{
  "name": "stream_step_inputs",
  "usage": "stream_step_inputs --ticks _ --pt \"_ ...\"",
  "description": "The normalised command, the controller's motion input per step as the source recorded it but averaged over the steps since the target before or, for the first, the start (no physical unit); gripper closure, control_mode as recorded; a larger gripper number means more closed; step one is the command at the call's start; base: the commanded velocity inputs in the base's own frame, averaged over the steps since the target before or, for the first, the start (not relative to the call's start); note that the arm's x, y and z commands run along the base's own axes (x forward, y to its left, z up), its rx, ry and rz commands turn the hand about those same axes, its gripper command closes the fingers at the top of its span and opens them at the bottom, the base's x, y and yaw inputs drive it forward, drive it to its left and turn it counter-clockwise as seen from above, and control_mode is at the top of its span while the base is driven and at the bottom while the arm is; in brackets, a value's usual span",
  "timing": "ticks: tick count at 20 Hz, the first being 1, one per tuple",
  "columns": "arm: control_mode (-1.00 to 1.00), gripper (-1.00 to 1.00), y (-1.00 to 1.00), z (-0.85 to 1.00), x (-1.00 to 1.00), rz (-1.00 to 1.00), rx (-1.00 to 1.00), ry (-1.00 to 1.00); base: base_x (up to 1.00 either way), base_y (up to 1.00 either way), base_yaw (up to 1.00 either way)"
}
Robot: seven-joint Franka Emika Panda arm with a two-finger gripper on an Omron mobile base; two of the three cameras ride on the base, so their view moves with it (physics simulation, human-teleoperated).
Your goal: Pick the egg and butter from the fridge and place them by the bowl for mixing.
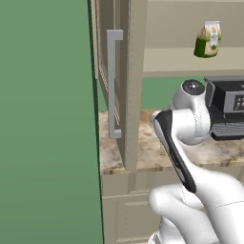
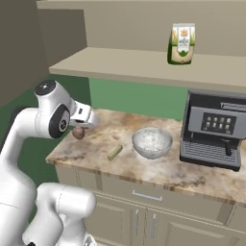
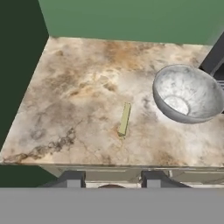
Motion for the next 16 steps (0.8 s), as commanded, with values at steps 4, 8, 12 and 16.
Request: stream_step_inputs --ticks 4,8,12,16 --pt "-1.00 1.00 0.00 -0.64 0.72 0.00 0.00 0.00 0.00 0.00 0.00" --pt "-1.00 1.00 0.00 -0.28 0.43 0.00 -0.01 -0.01 0.00 0.00 0.00" --pt "-1.00 1.00 0.00 -0.16 0.28 0.00 -0.01 -0.01 0.00 0.00 0.00" --pt "-1.00 1.00 -0.01 -0.12 0.33 0.00 0.00 0.00 0.00 0.00 0.00"
